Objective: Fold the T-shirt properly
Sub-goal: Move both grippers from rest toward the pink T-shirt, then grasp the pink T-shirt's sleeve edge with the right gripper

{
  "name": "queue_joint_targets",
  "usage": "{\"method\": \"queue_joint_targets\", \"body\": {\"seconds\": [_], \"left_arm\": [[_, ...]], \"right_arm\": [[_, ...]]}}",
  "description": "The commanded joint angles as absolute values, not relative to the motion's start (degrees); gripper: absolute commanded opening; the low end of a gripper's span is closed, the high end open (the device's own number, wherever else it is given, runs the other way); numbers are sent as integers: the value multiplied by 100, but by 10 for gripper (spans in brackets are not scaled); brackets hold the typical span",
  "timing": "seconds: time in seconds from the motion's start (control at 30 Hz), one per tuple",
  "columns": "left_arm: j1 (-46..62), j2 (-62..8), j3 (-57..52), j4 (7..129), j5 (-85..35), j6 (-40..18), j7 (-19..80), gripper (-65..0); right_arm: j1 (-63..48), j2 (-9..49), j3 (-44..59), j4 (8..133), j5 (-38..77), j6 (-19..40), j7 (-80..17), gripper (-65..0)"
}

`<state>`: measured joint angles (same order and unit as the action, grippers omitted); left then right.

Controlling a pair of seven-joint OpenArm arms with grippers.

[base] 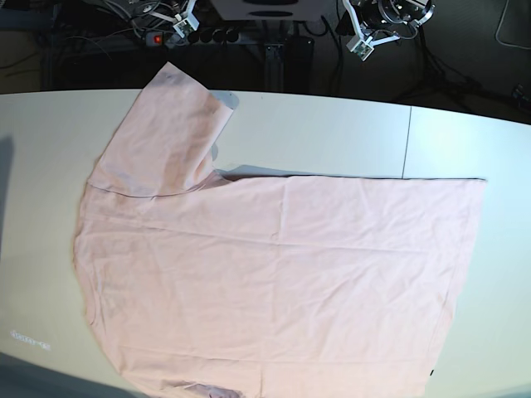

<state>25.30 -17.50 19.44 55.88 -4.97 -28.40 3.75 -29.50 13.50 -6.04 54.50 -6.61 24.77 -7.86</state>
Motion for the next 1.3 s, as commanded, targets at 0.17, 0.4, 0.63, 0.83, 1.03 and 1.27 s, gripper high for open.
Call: {"method": "queue_joint_targets", "body": {"seconds": [0.17,0.4,0.63,0.83,1.03,1.27], "left_arm": [[3319,-1938,1745,7129,-482,-2915,283,-630],[4211,-1970,1059,8680,-484,-2917,327,-630],[4995,-2368,784,10027,51,-2917,320,-589],[5367,-2912,784,11002,624,-2917,329,-481],[5384,-3398,784,11813,888,-2615,770,-481],[5382,-3575,784,12038,930,-2311,882,-481]], "right_arm": [[-3736,1804,-602,6755,-486,2187,-707,-650],[-4764,2091,-602,8283,-434,2187,-707,-650],[-5583,2665,-596,9623,-819,2187,-731,-650],[-5955,3524,-593,10685,-1544,2187,-799,-637],[-5948,4298,-189,11524,-1977,2180,-943,-534],[-5776,5242,810,11961,-2067,2176,-969,-425]]}}
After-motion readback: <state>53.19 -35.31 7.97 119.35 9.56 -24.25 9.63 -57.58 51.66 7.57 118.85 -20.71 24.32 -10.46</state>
